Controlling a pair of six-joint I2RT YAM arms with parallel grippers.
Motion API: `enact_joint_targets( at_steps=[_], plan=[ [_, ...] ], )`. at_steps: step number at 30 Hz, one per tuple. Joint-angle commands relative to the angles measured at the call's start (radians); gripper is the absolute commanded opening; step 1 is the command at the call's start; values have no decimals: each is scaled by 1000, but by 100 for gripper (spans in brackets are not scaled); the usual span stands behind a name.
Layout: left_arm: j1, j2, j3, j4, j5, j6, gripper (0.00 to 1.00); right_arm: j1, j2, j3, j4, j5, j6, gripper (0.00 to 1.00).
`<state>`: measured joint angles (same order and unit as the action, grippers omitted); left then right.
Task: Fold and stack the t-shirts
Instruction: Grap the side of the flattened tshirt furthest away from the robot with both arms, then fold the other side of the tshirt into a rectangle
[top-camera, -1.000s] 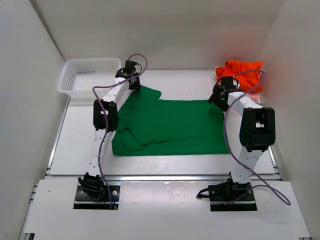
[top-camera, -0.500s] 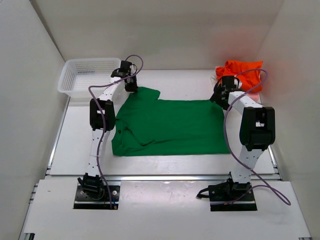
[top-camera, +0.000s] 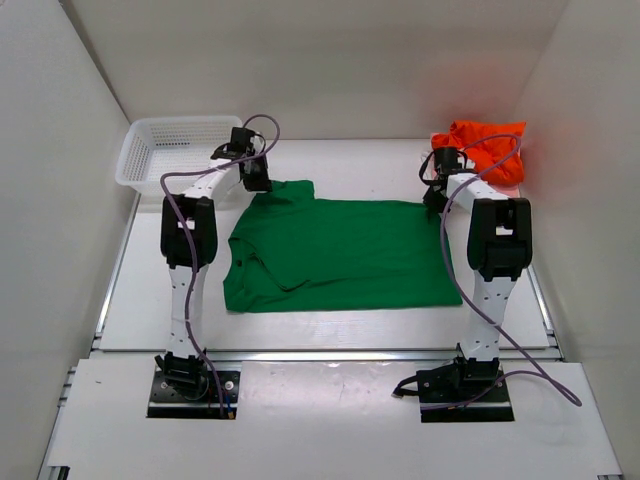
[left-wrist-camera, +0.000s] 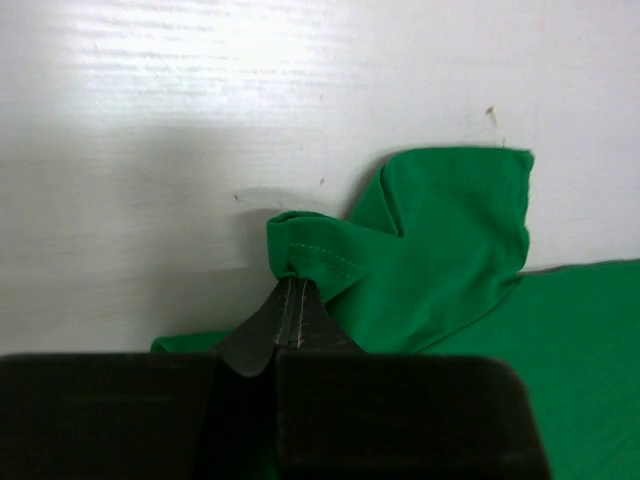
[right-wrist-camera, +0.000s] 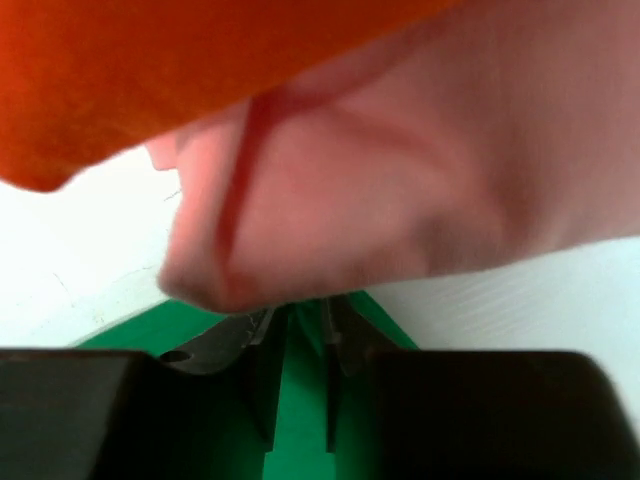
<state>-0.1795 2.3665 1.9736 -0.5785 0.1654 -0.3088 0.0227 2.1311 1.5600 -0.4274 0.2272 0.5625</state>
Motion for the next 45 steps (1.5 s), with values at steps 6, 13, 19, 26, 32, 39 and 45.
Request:
enact_joint_targets(
  at_steps=[6,13,19,26,32,39,45],
  plan=[
    [14,-105,-12,57,37,-16,0,23,-43,-31,27,34,-18,0],
    [17,-179,-47,2,42,5,0,34,-143,-147,142,6,-101,0],
    [20,-548,-543,150,31,-16,0,13,-285,-297,249,-17,-180,0],
    [-12,-729,-754,144,8,2,0,-3,-355,-392,253,-32,-196,0],
    [3,-892,-936,131,-26,-4,0,-15,-474,-526,294,-80,-161,0],
    [-20,-1050,-1087,97,-44,-19,0,-46,-618,-615,268,-124,-154,0],
    [-46,-1148,-1164,65,-44,-30,0,-66,-711,-704,225,-140,-141,0]
  ],
)
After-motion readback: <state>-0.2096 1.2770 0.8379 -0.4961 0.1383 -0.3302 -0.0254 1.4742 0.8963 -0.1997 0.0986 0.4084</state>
